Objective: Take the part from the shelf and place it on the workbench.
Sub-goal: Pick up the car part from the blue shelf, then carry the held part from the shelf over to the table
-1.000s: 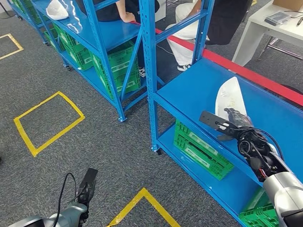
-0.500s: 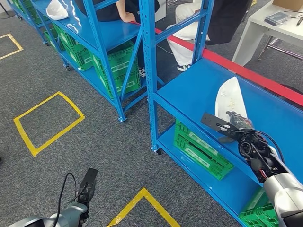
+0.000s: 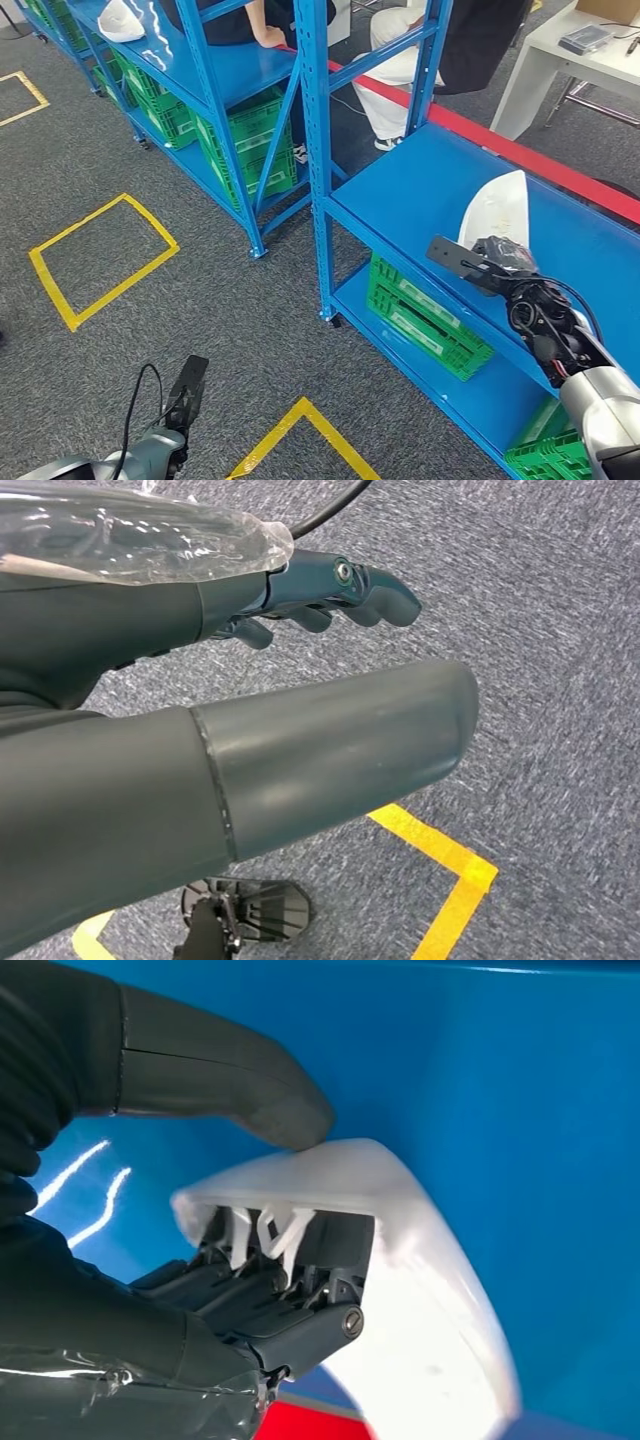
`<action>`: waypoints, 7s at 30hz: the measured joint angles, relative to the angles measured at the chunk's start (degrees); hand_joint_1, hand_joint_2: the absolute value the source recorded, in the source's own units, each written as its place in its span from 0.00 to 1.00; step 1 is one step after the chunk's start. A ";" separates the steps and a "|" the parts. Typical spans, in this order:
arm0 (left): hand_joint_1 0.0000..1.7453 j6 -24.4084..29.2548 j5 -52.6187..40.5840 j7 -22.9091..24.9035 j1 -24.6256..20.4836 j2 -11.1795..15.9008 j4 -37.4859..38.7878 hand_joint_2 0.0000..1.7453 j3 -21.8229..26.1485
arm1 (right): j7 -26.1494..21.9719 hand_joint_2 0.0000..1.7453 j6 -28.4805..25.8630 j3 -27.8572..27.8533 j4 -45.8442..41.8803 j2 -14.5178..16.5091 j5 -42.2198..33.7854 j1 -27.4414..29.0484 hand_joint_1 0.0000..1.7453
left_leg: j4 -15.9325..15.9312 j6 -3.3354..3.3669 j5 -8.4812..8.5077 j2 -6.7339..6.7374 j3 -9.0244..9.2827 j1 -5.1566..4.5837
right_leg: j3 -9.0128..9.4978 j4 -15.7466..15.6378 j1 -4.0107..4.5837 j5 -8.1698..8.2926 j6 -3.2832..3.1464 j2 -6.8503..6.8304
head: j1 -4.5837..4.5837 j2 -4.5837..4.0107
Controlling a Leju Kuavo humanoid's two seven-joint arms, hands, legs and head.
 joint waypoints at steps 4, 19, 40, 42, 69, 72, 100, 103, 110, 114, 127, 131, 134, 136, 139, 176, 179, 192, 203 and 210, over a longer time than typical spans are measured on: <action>0.00 -0.26 -0.03 0.11 -0.11 -0.10 0.00 0.00 -0.04 | -0.07 1.00 -0.04 0.00 0.00 -0.49 0.02 0.00 1.00 | 0.01 0.00 0.00 0.01 0.00 0.00 | 0.01 0.00 0.00 0.00 0.00 0.00 | -0.01 0.00; 0.00 -0.54 0.68 -0.04 -0.10 -0.45 0.00 0.00 -0.04 | -0.99 1.00 -2.38 0.13 -0.66 -1.13 1.38 -0.04 1.00 | 0.07 0.00 0.00 0.00 -0.07 0.00 | 0.04 0.00 0.00 0.02 0.02 0.00 | 0.00 0.00; 0.00 -0.45 1.06 -0.73 0.64 -1.45 0.00 0.00 -0.04 | 2.32 1.00 -10.43 0.44 -16.49 -1.17 5.59 -2.52 1.00 | 0.09 0.00 0.00 0.00 -0.11 0.00 | -0.02 0.00 0.01 0.02 0.02 -0.01 | -0.01 0.00; 0.00 -0.45 0.95 -0.68 0.64 -1.52 0.00 0.00 -0.04 | 3.19 1.00 -10.68 0.36 -19.17 -1.74 6.10 -2.32 1.00 | 0.09 0.00 0.00 0.00 -0.10 0.00 | -0.03 0.00 0.01 0.02 0.02 0.00 | -0.01 0.00; 0.00 0.04 0.19 0.42 1.37 -2.52 0.00 0.00 -0.07 | 8.63 1.00 -14.61 -5.14 -57.65 -8.42 9.28 6.45 1.00 | 0.08 0.00 0.00 0.03 -0.11 0.01 | -0.06 0.00 0.01 0.03 0.02 0.04 | 0.00 0.00; 0.00 0.10 0.28 0.31 1.47 -2.58 0.00 0.00 -0.07 | 8.39 1.00 -16.53 -5.42 -60.34 -8.49 9.20 7.59 1.00 | 0.08 0.00 -0.01 0.04 -0.11 0.01 | -0.06 0.00 0.01 0.03 0.02 0.04 | 0.01 0.00; 0.00 0.33 3.04 -6.46 2.33 -3.23 0.01 1.00 -0.06 | 2.96 1.00 -19.35 -5.72 -72.48 -8.49 -2.90 11.56 1.00 | 0.07 0.01 -0.02 0.02 -0.16 0.00 | -0.06 0.00 0.01 0.02 0.02 0.02 | 0.00 0.00; 0.00 0.38 3.32 -6.72 2.50 -3.23 0.02 1.00 -0.04 | 1.33 1.00 -19.74 -5.61 -72.48 -8.38 -6.24 11.81 1.00 | 0.37 0.76 -0.09 0.01 -0.32 -0.22 | -0.02 -0.36 -0.32 0.32 0.52 0.00 | -0.05 0.00; 0.00 0.46 3.99 -7.30 2.95 -3.49 0.02 1.00 0.04 | -4.10 1.00 -20.33 -5.28 -72.15 -8.16 -16.07 12.46 1.00 | -4.11 1.87 2.31 0.55 1.51 0.77 | -5.00 11.63 -0.56 -6.41 2.05 -0.13 | 0.27 0.00; 0.00 0.54 4.07 -7.34 3.46 -3.76 0.02 1.00 0.05 | -5.64 1.00 -21.69 -5.11 -71.68 -7.94 -18.46 13.03 1.00 | -2.84 0.73 1.60 0.32 1.17 1.73 | -3.41 9.13 -1.88 -2.65 3.56 -0.41 | 0.31 0.00; 0.00 1.07 4.69 -8.17 4.26 -3.72 0.02 1.00 0.15 | -8.31 1.00 -22.56 -4.52 -71.18 -6.62 -24.83 13.16 1.00 | 19.00 -1.11 -8.21 0.38 -9.43 1.14 | -2.10 1.47 -0.56 0.49 -0.68 -0.01 | -0.54 0.00; 0.00 1.06 4.75 -8.38 4.50 -3.56 0.02 1.00 0.18 | -8.32 1.00 -22.19 -4.26 -71.16 -6.62 -25.32 13.17 1.00 | 6.07 1.72 -2.28 0.49 -2.36 -0.59 | -2.49 1.42 0.39 1.01 -0.99 0.02 | -0.78 -0.01; 0.00 1.08 4.74 -8.52 4.47 -3.38 0.02 1.00 0.25 | -8.35 1.00 -22.15 -4.21 -71.16 -6.62 -25.38 13.16 1.00 | 1.51 2.24 -1.10 0.84 -0.24 -1.45 | -2.49 1.09 0.50 1.57 -0.38 -0.08 | -0.79 0.00; 0.00 1.08 4.76 -8.57 4.50 -3.42 0.02 1.00 0.34 | -8.38 1.00 -22.14 -4.22 -71.17 -6.62 -25.38 13.15 1.00 | 0.24 2.42 -0.51 0.86 -0.07 -1.21 | -2.62 1.02 0.56 1.60 0.22 -0.12 | -0.86 0.00; 0.00 1.07 4.60 -8.60 4.56 -3.49 0.02 1.00 0.45 | -8.55 1.00 -22.20 -4.24 -71.17 -6.62 -25.22 13.09 1.00 | -0.97 2.83 0.46 1.01 -0.03 -0.80 | -5.30 7.59 0.52 -2.85 0.92 -0.16 | -0.40 0.00; 0.00 0.97 2.59 -6.75 3.76 -4.53 0.02 1.00 0.46 | -6.14 1.00 -20.65 -6.79 -74.73 -9.73 -23.55 17.98 1.00 | 0.68 2.30 1.57 -2.63 -2.64 -0.55 | -3.50 8.54 -0.24 -3.10 0.51 0.54 | -0.29 0.00; 0.00 1.00 2.57 -6.73 3.74 -4.75 0.02 1.00 0.46 | -6.18 1.00 -20.60 -6.98 -75.20 -9.98 -23.55 18.11 1.00 | 1.09 1.63 1.64 -4.10 -3.29 -0.42 | -0.16 0.84 -0.14 -0.64 -0.29 3.03 | -0.19 0.00; 0.00 1.03 2.28 -6.29 3.87 -4.81 0.00 1.00 0.46 | -6.26 1.00 -20.39 -7.72 -77.89 -10.35 -23.47 19.94 1.00 | 5.46 -0.85 0.94 2.56 -5.81 0.06 | 1.30 -0.92 -0.32 -0.60 -0.49 -3.84 | -1.04 0.00; 0.00 1.16 2.81 -6.34 4.50 -5.04 0.00 1.00 0.46 | -6.12 1.00 -20.12 -8.34 -80.99 -11.44 -22.16 22.41 1.00 | 0.01 2.27 2.29 -1.19 -3.19 -0.40 | -5.68 16.48 -0.37 -9.82 1.49 -0.95 | -0.21 0.00; 0.00 1.21 2.98 -6.37 5.13 -5.23 0.00 1.00 0.46 | -6.09 1.00 -20.03 -8.57 -82.48 -11.80 -21.76 23.11 1.00 | 1.00 1.27 2.19 -5.92 -3.78 -0.28 | 0.69 0.56 -0.39 -1.53 0.36 3.37 | -0.03 0.00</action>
